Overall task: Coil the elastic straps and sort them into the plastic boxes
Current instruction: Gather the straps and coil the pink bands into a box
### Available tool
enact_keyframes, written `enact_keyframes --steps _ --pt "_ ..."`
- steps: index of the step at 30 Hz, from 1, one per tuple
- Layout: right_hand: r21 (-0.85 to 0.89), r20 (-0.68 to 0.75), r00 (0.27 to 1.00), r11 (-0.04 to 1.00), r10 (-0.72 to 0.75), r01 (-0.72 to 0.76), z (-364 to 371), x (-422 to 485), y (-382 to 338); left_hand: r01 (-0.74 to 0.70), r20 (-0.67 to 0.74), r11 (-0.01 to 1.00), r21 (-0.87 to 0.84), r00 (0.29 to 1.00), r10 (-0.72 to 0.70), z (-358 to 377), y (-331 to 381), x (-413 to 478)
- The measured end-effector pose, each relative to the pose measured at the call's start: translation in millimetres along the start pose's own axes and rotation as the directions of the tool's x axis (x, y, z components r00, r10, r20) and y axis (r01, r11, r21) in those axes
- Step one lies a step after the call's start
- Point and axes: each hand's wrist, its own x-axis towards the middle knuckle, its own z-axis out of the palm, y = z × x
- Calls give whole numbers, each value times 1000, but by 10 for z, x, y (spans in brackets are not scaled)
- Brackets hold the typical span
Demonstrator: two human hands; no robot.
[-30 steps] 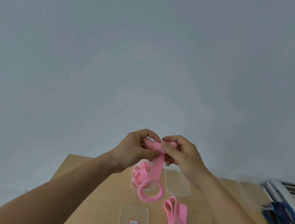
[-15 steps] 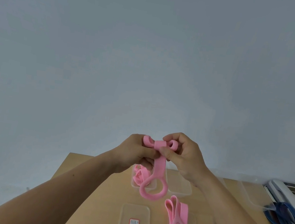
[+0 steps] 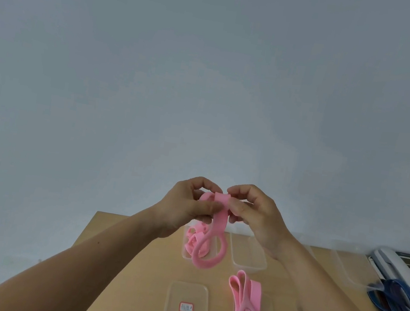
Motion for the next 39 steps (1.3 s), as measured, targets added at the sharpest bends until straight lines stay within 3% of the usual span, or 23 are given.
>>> enact_keyframes --steps 4,10,16,26,31,35,39 --pt "17 19 998 998 68 -68 36 15 -2 -79 -12 993 90 997 80 17 -12 14" --pt "-70 -4 999 996 53 -53 38 41 10 -135 -29 976 173 989 142 53 -58 -2" --pt "-63 -26 999 998 -19 18 28 28 14 -20 6 980 196 1000 19 22 -23 10" --pt "-151 -6 996 985 -87 86 42 17 77 145 74 989 -29 987 -143 -26 31 0" --pt "-53 17 999 998 -30 31 8 1 70 57 48 998 -32 997 -55 -39 21 -12" --pt "86 30 997 994 71 -73 -9 19 39 -51 10 995 81 999 51 -14 -24 -16" --pt "38 39 986 985 164 -166 1 32 0 -110 34 987 113 994 107 19 -53 -16"
